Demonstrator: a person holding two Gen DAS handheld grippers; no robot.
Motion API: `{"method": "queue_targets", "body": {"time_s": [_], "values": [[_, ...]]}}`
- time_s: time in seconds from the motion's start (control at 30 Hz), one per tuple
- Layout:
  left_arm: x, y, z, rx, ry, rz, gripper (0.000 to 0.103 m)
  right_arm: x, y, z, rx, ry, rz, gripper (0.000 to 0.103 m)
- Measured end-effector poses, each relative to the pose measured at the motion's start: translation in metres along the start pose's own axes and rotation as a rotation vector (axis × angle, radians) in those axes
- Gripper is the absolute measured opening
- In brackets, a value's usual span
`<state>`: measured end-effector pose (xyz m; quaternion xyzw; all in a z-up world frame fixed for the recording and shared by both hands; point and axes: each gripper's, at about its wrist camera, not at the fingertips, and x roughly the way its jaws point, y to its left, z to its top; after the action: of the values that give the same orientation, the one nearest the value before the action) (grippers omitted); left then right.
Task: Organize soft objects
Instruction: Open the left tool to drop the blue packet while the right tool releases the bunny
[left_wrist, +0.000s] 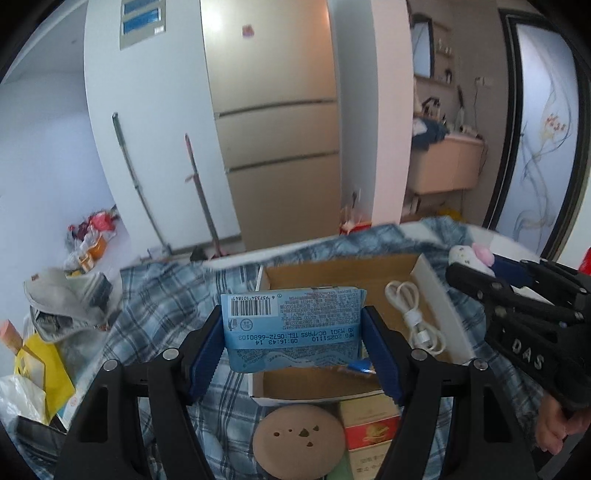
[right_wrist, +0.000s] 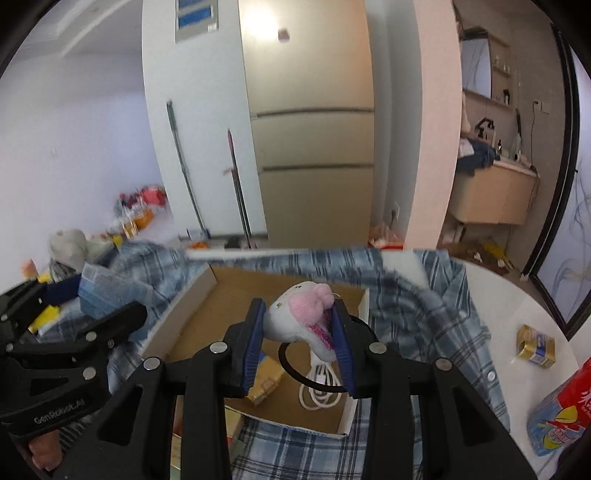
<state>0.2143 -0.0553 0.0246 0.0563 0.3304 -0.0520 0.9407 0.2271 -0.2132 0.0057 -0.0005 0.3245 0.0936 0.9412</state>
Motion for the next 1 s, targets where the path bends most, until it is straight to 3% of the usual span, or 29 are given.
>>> {"method": "queue_targets", "body": {"time_s": [0.13,0.43,0.73,0.8,0.87,0.93,1.0], "values": [[0.025,0.0,-0.007,-0.007,0.072,-0.014,0.073,0.021,0.007,-0.007,-0.034,0.075,-0.006,0.035],[0.053,0.005,-0.016,-0.008,0.152,-0.006,0.073,0.041,0.002,-0.015,-0.03,0.137,-0.024,0.035],[0.068,0.007,-0.021,-0.004,0.22,-0.049,0.074,0.066,0.003,-0.027,-0.06,0.244,-0.042,0.036],[0.068,0.008,-0.021,-0.014,0.212,-0.048,0.08,0.068,0.001,-0.028,-0.052,0.251,-0.039,0.036],[0.067,0.008,-0.021,-0.008,0.201,-0.056,0.086,0.067,0.0,-0.028,-0.044,0.246,-0.036,0.044],[0.063,0.005,-0.021,0.016,0.181,-0.035,0.087,0.066,0.001,-0.026,-0.038,0.232,-0.049,0.073],[0.061,0.003,-0.02,0.032,0.166,-0.017,0.087,0.061,0.0,-0.025,-0.032,0.204,-0.062,0.077]]}}
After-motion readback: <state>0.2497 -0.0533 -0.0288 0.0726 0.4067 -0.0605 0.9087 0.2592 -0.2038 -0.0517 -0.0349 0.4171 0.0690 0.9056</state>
